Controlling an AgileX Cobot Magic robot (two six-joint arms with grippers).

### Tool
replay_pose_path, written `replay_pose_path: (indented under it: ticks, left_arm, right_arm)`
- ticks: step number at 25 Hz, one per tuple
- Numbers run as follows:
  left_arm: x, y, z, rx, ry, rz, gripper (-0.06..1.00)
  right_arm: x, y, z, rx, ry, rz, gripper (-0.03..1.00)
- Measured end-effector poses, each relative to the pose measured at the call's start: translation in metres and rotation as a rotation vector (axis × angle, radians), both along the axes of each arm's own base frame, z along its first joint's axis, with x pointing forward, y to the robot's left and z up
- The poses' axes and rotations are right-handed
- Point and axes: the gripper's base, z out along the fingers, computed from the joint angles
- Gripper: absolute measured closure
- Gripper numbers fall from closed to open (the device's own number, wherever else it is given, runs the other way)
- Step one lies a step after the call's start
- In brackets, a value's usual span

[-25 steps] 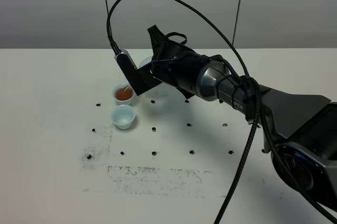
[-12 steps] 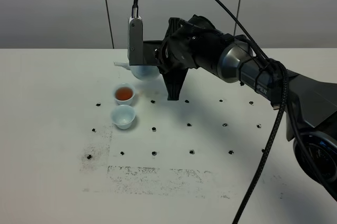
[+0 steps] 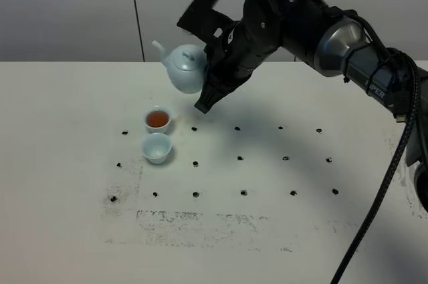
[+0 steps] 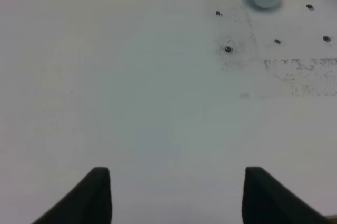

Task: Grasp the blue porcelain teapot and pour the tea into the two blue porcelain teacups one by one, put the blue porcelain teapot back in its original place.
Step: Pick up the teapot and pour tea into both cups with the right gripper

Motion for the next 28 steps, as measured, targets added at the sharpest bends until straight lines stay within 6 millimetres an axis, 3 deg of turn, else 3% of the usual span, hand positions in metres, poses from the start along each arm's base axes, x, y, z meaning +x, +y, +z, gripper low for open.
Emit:
replay_pose_path:
  ticks: [5, 20, 25, 28]
  left_arm:
    - [0.000, 0.000, 0.000, 0.000, 0.000, 0.000, 0.43]
    - [0.000, 0.000, 0.000, 0.000, 0.000, 0.000, 0.43]
    - [0.000, 0.000, 0.000, -0.001, 0.000, 0.000, 0.43]
    - [0.000, 0.000, 0.000, -0.001, 0.000, 0.000, 0.43]
  right_arm:
    - [-0.008, -0.001, -0.027, 0.094, 0.124, -0.084, 0.93]
    - [0.000, -0.005, -0.090, 0.105, 0.145, -0.202, 0.93]
    - [0.000, -0.005, -0.098, 0.093, 0.158, -0.203, 0.93]
    - [-0.001, -0.008, -0.087, 0.086, 0.132, -0.194, 0.93]
